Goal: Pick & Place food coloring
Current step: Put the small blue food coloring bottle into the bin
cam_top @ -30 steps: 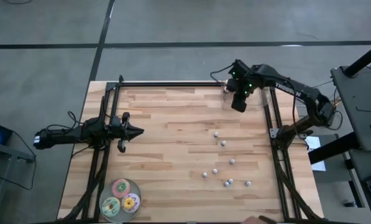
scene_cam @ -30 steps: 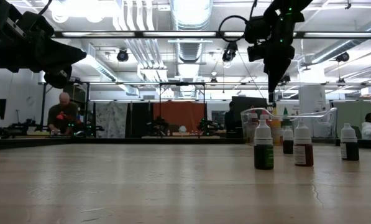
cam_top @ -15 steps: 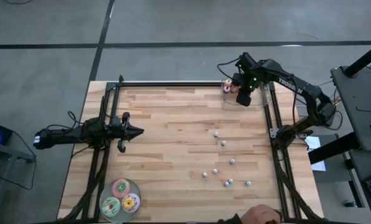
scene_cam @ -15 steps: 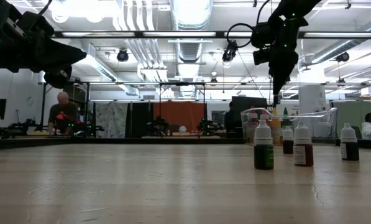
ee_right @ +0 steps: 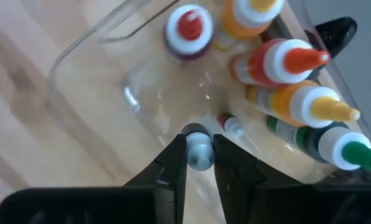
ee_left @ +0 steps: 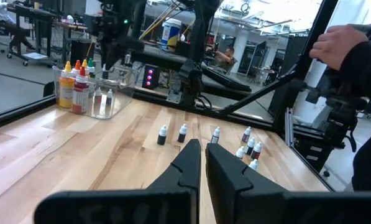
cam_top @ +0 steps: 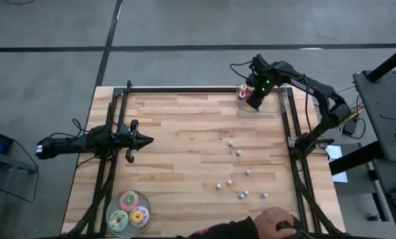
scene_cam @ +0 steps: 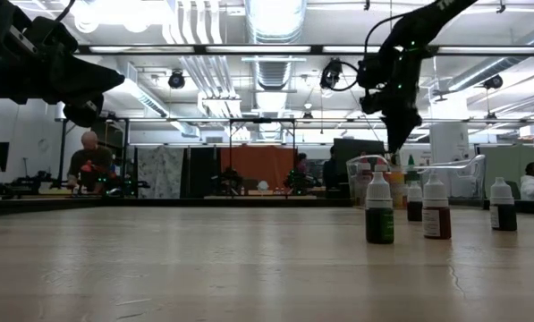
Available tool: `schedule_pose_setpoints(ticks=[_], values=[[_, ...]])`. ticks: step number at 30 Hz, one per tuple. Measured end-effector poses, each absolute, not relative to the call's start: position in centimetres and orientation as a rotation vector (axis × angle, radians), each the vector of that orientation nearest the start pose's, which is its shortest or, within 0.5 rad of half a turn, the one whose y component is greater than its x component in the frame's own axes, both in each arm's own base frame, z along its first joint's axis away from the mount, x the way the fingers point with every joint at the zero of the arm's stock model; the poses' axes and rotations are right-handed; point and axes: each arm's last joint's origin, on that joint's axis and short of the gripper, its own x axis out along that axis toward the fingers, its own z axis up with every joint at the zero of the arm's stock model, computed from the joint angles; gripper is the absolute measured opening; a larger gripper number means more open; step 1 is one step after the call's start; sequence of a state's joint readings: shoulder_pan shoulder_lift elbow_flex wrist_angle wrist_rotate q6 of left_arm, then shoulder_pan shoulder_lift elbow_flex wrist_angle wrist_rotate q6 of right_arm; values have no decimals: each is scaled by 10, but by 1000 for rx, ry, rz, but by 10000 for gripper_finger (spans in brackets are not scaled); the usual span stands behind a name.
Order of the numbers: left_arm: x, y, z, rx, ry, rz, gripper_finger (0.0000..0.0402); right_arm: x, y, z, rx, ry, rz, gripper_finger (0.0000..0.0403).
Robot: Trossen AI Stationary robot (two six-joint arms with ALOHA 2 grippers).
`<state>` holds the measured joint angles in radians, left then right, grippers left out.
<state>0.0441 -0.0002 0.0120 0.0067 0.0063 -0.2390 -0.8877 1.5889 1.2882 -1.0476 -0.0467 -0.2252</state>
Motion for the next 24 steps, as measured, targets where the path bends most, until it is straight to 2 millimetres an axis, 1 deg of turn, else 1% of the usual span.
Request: schedule_pose_setpoints(ticks=[6, 9, 15, 24], values=[[97, 4, 168, -239, -24, 35, 0, 193, -239, 244, 503, 1321, -668, 59], [97, 4, 168, -239, -24, 35, 0, 195, -242, 241, 510, 1317, -694, 59], [97, 4, 168, -239, -24, 35, 0, 196, -244, 235, 544, 1286, -739, 59], [97, 4, 168, -239, -24, 35, 0, 194, -243, 210, 599, 1230, -802, 59]])
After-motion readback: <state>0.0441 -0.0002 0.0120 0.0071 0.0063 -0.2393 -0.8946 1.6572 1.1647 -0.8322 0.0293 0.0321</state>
